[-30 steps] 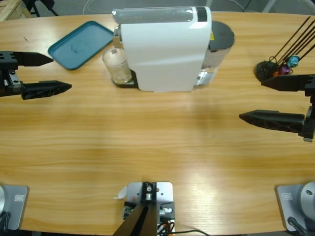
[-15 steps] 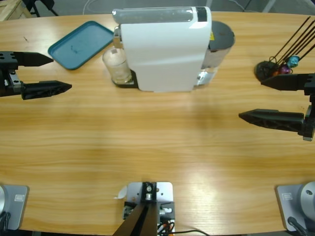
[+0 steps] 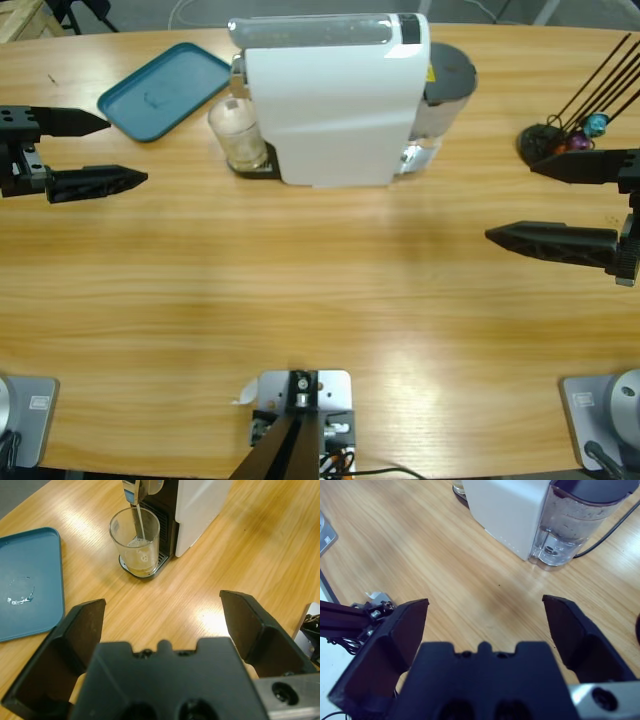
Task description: Pour coffee
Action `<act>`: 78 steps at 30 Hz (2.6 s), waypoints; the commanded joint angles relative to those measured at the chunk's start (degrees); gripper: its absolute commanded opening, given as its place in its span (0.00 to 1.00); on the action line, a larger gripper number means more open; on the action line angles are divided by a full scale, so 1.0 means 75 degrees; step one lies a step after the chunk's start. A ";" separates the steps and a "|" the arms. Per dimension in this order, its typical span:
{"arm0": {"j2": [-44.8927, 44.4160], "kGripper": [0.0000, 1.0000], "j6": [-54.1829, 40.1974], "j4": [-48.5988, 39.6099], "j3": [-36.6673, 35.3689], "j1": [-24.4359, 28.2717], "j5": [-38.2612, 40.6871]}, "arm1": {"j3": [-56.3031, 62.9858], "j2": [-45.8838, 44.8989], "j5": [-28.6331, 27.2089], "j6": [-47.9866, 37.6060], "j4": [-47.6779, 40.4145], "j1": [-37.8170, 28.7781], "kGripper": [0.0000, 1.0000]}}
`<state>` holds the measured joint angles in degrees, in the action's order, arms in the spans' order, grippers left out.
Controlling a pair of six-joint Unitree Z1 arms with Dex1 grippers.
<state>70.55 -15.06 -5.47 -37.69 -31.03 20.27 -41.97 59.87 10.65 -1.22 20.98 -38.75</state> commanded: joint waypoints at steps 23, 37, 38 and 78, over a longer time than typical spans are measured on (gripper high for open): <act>-0.0199 1.00 -0.1111 -0.0478 -0.0122 0.0174 -0.0312 | -0.0217 0.0300 -0.0213 0.0080 0.0303 0.0048 1.00; 0.2403 1.00 -0.2473 0.1540 -0.0342 0.1172 0.1656 | -0.0726 0.0157 -0.0213 0.0080 0.1547 0.0050 1.00; 0.2560 1.00 -0.2541 0.1662 -0.0349 0.1193 0.1909 | -0.0740 0.0171 -0.0213 0.0080 0.1580 0.0048 1.00; 0.5326 1.00 -0.2979 0.3916 -0.0959 0.0954 0.2898 | -0.1026 0.0455 -0.0330 0.0232 0.1936 0.0048 1.00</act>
<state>105.97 -39.07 22.45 -43.82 -22.26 42.16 -50.71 62.69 9.21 -0.06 35.44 -38.75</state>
